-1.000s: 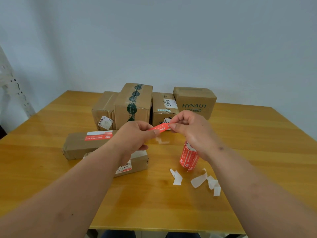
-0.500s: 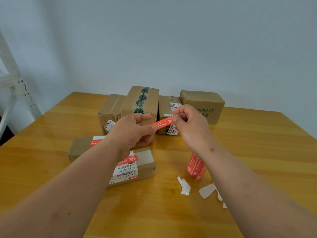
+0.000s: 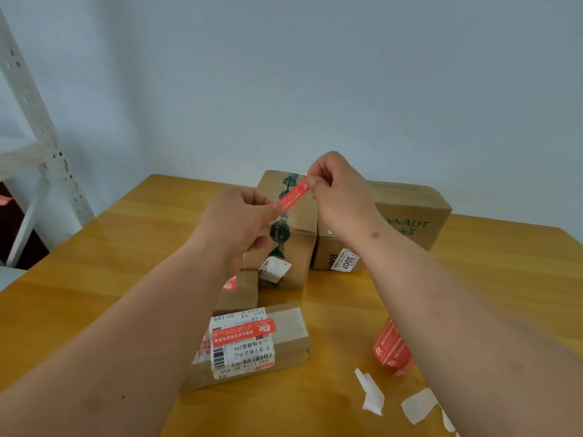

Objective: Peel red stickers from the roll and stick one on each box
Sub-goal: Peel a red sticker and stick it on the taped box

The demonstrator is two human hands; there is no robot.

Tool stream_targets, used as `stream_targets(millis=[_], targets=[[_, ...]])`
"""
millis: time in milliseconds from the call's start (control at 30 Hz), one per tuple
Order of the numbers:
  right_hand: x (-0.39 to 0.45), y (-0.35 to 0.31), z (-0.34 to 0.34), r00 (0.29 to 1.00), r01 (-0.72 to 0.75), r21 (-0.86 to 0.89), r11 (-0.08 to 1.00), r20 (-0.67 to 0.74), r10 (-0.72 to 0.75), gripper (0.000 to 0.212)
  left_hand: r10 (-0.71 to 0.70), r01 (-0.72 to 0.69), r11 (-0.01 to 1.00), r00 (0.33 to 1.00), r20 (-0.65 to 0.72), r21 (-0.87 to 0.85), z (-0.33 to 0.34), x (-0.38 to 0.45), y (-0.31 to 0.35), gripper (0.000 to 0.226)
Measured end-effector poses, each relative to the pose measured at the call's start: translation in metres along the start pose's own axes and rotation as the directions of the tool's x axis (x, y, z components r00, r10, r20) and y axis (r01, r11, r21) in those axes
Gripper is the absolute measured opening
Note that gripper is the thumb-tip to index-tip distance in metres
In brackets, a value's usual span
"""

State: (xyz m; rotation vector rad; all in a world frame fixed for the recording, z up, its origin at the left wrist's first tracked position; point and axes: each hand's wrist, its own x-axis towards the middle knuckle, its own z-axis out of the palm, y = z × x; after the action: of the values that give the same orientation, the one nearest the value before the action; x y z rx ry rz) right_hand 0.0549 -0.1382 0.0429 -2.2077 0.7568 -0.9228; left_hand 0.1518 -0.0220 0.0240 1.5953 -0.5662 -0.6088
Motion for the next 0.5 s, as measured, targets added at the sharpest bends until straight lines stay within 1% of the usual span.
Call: stream_targets(millis=[100, 200, 267, 300, 367, 400, 433, 500], targets=[[0.024, -0.004, 0.003, 0.999, 0.011, 0.05, 0.999, -0.044, -0.009, 0.013, 0.002, -0.006, 0.997, 0.999, -0.05, -0.081, -0.002, 0.014, 0.007, 0.007], [0.045, -0.002, 0.008, 0.999, 0.003, 0.069, 0.998, -0.033, -0.001, 0.014, 0.038, -0.041, 0.999, 0.996, -0.084, -0.036, -0.003, 0.025, 0.009, 0.023], [0.055, 0.002, 0.016, 1.0, -0.025, 0.076, 0.997, -0.005, 0.026, 0.014, 0.089, -0.081, 0.993, 0.993, -0.083, 0.089, -0.001, 0.029, 0.004, 0.041], [0.06, 0.005, 0.02, 0.999, -0.043, 0.079, 0.996, 0.002, 0.043, 0.014, 0.111, -0.092, 0.974, 0.99, -0.085, 0.208, 0.001, 0.03, 0.0, 0.053], [0.065, 0.01, 0.03, 0.997, -0.073, 0.085, 0.994, -0.001, 0.073, 0.014, 0.122, -0.069, 0.875, 0.989, -0.081, 0.479, 0.005, 0.035, -0.012, 0.082], [0.066, 0.013, 0.035, 0.997, -0.081, 0.081, 0.993, -0.004, 0.082, 0.015, 0.124, -0.062, 0.827, 0.99, -0.074, 0.559, 0.007, 0.036, -0.018, 0.092], [0.067, 0.015, 0.039, 0.996, -0.088, 0.073, 0.993, -0.004, 0.088, 0.015, 0.134, -0.07, 0.8, 0.989, -0.063, 0.596, 0.01, 0.037, -0.023, 0.098], [0.064, 0.02, 0.045, 0.994, -0.109, 0.061, 0.992, -0.006, 0.11, 0.014, 0.157, -0.1, 0.803, 0.986, -0.047, 0.588, 0.012, 0.04, -0.029, 0.102]])
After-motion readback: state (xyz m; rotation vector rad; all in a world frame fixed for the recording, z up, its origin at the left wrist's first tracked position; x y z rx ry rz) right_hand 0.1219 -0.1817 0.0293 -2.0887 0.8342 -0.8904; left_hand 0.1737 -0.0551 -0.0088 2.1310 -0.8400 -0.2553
